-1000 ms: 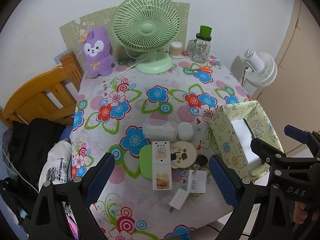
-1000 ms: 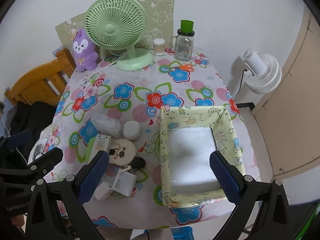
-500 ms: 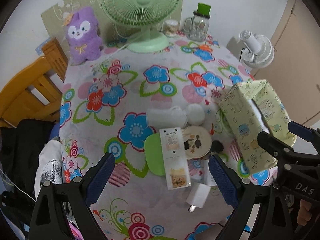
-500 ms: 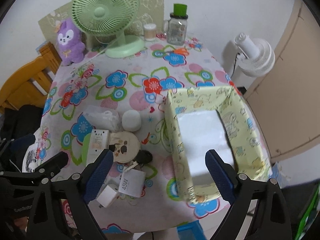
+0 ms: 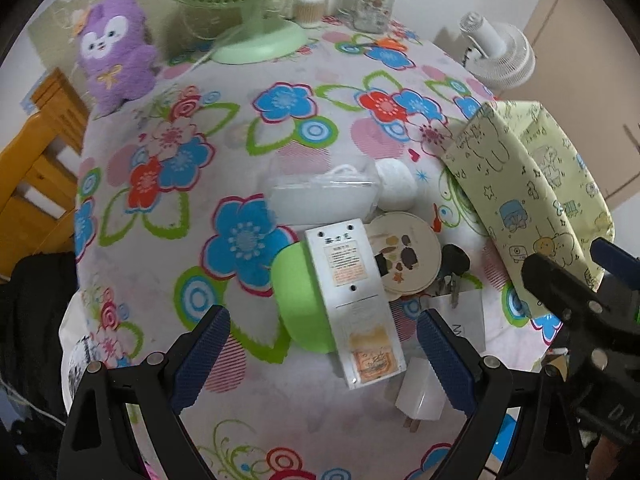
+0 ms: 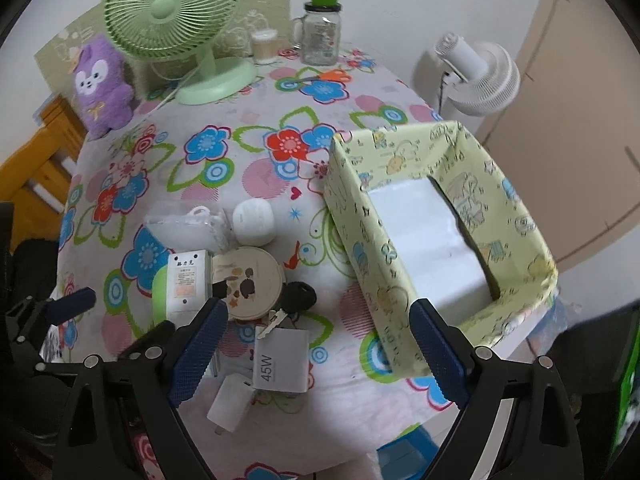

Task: Organize rigid objects
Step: 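Grasp the white device with the left tool while the right tool grasps the charger block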

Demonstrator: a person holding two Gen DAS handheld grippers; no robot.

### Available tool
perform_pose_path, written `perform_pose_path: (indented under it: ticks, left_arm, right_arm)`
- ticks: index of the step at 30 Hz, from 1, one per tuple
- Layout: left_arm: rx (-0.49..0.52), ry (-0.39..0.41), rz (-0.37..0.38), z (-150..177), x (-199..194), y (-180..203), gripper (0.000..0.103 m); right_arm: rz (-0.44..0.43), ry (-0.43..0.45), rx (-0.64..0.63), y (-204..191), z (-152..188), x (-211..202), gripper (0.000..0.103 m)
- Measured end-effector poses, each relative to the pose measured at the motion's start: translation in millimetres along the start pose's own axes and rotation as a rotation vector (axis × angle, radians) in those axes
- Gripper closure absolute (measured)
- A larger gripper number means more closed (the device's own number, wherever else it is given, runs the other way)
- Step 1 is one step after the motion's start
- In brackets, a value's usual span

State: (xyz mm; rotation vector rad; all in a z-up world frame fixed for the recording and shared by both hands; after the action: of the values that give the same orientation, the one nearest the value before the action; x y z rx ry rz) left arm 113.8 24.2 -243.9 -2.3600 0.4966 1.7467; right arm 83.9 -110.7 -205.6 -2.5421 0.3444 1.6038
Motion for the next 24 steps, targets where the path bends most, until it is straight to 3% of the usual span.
perform_pose_path:
  ticks: [8, 13, 21, 24]
  left_arm:
    - [0.076, -0.035, -0.025, 0, 30, 13, 0.014]
    - [0.083, -0.079, -0.029, 4, 47, 12, 0.028]
    - [0.081, -0.11, 0.001, 10, 60, 19, 0.04]
    - [0.107, -0.084, -0.025, 7, 61, 21, 0.042]
  right_arm:
    - [0.047, -0.013, 0.097, 10, 16, 11, 0.009]
    - [0.062, -0.035, 0.136, 14, 25, 21, 0.01]
    - [0.067, -0.068, 0.194, 20, 37, 32, 0.013]
    - [0.064, -0.08, 0.208, 22, 39, 34, 0.013]
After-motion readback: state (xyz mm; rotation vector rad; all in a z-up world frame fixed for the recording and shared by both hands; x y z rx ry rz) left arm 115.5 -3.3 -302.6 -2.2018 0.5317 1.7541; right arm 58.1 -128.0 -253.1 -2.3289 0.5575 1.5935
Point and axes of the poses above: each gripper's, at about its wrist camera, not at the fingertips, and x roughly the way its jaws point, y to its right, z to its underside, the point moved 10 cm from there along x, roughly the way its jaws point
